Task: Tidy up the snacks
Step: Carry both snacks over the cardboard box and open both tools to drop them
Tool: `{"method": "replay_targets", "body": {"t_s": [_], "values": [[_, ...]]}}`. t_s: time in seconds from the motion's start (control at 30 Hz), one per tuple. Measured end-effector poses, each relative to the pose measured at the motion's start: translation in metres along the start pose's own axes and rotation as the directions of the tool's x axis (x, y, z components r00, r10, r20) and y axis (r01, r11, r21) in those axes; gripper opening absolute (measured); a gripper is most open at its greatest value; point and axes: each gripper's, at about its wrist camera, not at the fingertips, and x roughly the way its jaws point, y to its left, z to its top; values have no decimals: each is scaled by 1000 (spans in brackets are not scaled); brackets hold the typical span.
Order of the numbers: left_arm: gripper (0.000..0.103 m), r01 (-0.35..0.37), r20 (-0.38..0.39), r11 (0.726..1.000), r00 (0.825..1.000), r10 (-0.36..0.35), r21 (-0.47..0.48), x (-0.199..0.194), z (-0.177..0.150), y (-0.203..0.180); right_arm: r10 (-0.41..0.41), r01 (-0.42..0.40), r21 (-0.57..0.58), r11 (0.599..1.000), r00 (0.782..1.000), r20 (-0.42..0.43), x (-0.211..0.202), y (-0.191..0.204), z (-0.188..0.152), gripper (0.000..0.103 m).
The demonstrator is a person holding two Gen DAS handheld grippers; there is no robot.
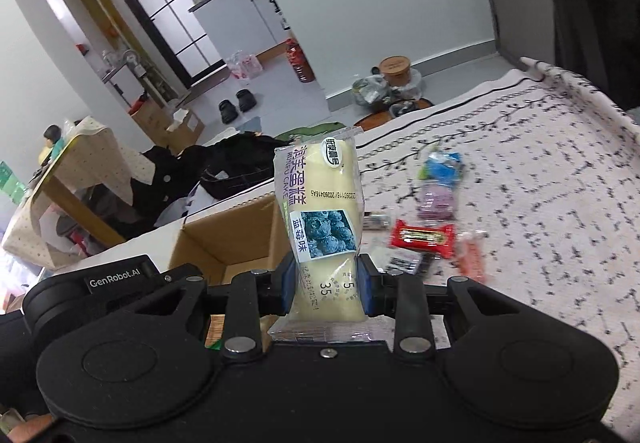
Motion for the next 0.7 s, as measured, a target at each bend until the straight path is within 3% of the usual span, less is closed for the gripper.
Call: {"method": "replay_targets", "body": {"t_s": [0.53, 0.7], "values": [[32, -51, -4, 992, 999, 51, -111, 22, 28, 37, 71, -72, -21, 997, 996, -59, 42, 44, 3, 30], [41, -64, -9, 991, 998, 64, -117, 28, 28, 37, 67, -69, -31, 997, 995, -75, 50, 54, 4, 31]]}}
